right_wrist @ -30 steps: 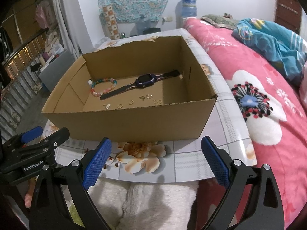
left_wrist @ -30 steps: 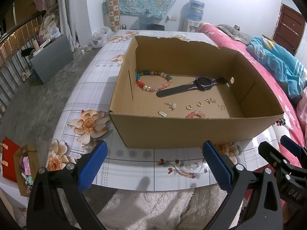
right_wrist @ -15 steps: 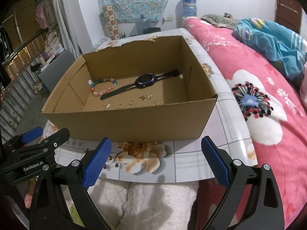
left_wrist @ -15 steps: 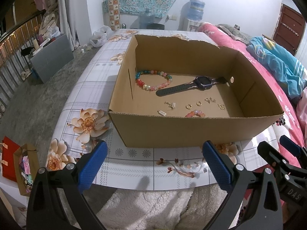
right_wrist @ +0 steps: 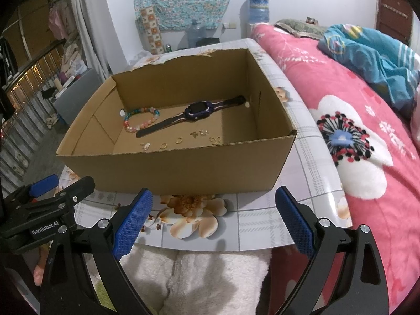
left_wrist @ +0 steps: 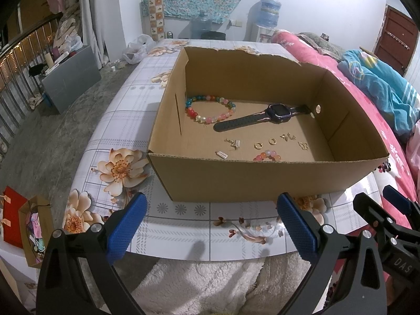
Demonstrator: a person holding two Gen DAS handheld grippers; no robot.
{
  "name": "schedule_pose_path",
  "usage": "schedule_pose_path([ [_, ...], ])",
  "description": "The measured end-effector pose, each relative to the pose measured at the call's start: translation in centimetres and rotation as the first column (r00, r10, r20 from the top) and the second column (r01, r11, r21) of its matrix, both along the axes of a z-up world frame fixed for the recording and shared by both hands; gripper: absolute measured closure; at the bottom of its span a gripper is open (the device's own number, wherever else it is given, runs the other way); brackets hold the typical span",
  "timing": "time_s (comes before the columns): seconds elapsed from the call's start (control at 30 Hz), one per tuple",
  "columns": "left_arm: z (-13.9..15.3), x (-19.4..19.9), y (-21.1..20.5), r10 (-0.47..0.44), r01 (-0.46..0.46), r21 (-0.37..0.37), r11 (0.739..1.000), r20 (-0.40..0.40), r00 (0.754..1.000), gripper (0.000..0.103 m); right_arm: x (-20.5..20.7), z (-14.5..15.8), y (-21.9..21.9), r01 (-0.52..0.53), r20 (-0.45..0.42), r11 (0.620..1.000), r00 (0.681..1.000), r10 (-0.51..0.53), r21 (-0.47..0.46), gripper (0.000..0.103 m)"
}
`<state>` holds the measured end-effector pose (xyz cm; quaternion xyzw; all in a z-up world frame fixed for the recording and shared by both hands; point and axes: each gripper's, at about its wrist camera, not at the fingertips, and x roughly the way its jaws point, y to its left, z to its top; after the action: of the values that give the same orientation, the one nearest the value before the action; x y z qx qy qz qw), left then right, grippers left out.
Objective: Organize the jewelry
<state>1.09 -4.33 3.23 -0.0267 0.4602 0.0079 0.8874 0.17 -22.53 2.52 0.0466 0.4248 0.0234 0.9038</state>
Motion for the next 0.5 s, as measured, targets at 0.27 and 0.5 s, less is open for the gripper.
schedule_pose_path([
  [0.27,-0.15,-0.06,0.04,0.003,-0.003,0.001,1.000,-0.003,1.000,0.006,0.05,-0.11,0.05,0.000,0.000,1.000,1.000,0.000,0.003,0.013],
  [0.5,-0.15,-0.09,0.00,0.004,-0.004,0.006,1.000,0.001,1.000,0.006,0.03,-0.13,0.06,0.002,0.002,1.000,1.000,-0.002,0.007,0.013],
])
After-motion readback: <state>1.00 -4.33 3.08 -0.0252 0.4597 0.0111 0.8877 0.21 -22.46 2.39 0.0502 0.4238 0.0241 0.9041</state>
